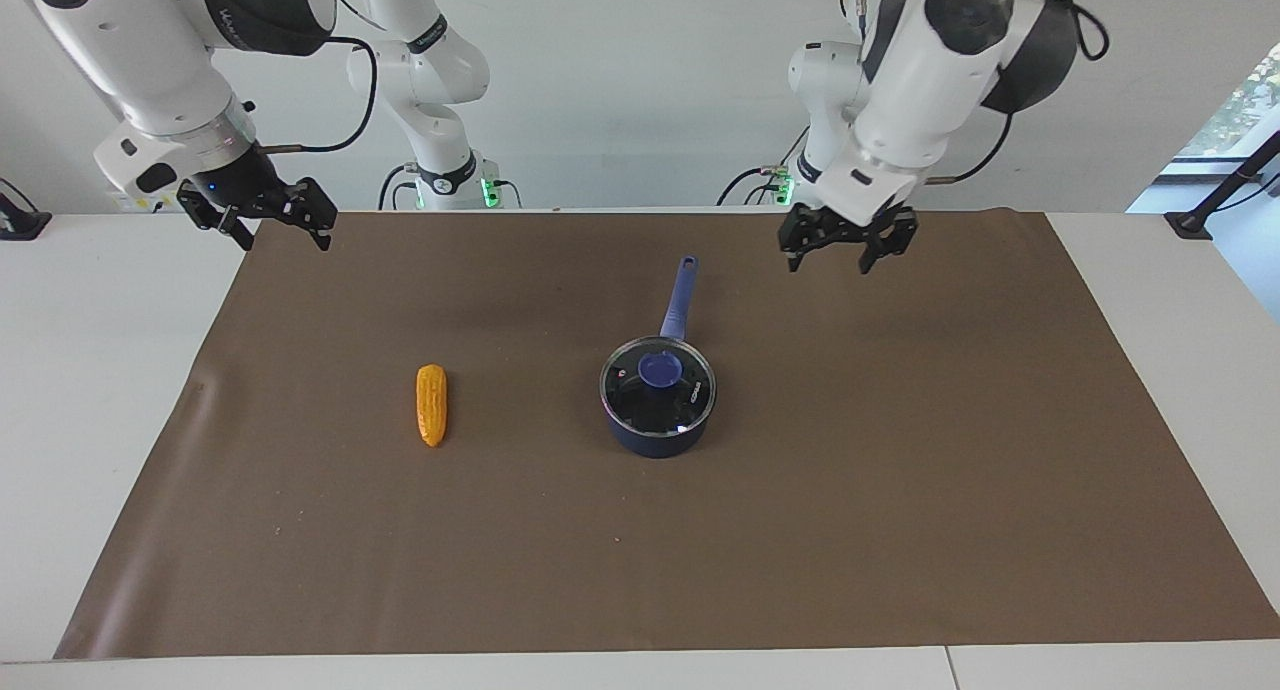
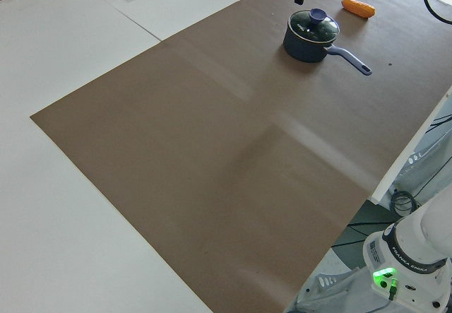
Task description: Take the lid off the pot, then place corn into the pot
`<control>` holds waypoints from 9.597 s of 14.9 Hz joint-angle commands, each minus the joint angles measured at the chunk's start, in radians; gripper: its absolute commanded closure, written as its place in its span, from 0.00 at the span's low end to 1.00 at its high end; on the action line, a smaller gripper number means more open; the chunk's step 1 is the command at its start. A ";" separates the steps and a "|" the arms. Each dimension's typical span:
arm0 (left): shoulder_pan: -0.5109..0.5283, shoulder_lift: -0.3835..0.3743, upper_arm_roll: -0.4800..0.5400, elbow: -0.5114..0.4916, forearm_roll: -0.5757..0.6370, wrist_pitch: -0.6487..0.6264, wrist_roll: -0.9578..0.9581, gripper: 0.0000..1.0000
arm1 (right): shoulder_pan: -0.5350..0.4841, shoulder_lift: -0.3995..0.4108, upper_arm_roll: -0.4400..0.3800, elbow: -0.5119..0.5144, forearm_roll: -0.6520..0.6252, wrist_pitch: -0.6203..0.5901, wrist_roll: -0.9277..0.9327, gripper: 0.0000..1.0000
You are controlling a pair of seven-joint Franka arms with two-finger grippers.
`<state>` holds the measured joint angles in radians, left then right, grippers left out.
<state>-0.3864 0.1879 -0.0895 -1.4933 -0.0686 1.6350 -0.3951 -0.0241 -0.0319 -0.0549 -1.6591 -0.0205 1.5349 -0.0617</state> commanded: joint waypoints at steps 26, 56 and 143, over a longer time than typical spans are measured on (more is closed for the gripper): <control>-0.224 0.404 0.017 0.242 0.052 0.181 -0.206 0.06 | 0.158 0.303 0.017 -0.380 0.123 0.743 -0.020 0.20; -0.218 0.366 0.017 0.206 0.040 0.183 -0.226 1.00 | 0.148 0.250 0.015 0.242 0.117 -0.062 -0.047 1.00; 0.337 -0.257 0.054 -0.200 0.083 -0.066 0.438 0.00 | 0.004 0.012 -0.029 -0.011 -0.006 0.024 -0.015 0.00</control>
<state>-0.0343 -0.0635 -0.0438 -1.6818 0.0145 1.5537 0.0551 -0.0372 -0.0066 -0.0738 -1.6529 -0.0275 1.5433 -0.0628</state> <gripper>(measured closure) 0.000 0.000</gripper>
